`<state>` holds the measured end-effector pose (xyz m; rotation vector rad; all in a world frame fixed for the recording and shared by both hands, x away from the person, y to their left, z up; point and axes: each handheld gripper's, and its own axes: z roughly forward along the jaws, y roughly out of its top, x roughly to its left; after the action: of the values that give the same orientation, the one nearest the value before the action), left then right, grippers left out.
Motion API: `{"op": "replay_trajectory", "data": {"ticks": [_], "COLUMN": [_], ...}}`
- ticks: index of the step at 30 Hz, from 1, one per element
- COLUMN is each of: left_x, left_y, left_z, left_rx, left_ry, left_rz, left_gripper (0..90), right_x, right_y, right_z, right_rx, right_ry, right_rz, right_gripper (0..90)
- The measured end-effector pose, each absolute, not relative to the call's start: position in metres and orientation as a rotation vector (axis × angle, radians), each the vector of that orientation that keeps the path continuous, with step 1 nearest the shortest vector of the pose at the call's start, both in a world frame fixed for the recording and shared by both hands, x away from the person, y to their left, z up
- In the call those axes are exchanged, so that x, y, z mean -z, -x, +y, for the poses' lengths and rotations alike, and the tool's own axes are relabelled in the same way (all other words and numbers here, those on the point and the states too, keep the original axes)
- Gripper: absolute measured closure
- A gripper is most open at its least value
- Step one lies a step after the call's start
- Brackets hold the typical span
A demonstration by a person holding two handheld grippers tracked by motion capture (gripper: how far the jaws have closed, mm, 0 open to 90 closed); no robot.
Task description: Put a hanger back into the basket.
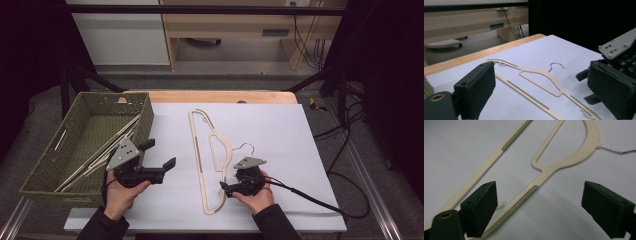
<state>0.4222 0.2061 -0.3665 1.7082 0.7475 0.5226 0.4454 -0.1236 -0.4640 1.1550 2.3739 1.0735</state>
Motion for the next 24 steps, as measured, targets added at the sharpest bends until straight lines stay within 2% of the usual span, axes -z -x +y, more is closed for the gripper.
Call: {"op": "replay_trajectory", "data": {"ticks": [7,11,14,19,24], "left_x": [0.379,0.380,0.381,0.383,0.388], "left_y": [-0.424,-0.423,-0.423,-0.422,-0.423], "left_z": [0.202,0.200,0.200,0.200,0.197], "left_rx": [-0.505,-0.507,-0.500,-0.486,-0.473], "left_ry": [-1.752,-1.766,-1.764,-1.776,-1.797], "left_rz": [0.761,0.750,0.750,0.755,0.754], "left_gripper": [8.1,8.0,8.1,8.4,8.4], "right_x": [0.475,0.478,0.478,0.472,0.469], "right_y": [-0.449,-0.447,-0.446,-0.445,-0.443], "right_z": [-0.114,-0.109,-0.109,-0.112,-0.119], "right_rx": [-0.984,-0.951,-0.954,-0.891,-0.842], "right_ry": [-1.121,-1.108,-1.148,-1.197,-1.257], "right_rz": [2.403,2.431,2.433,2.431,2.435], "right_gripper": [22.2,33.2,36.2,55.1,70.1]}}
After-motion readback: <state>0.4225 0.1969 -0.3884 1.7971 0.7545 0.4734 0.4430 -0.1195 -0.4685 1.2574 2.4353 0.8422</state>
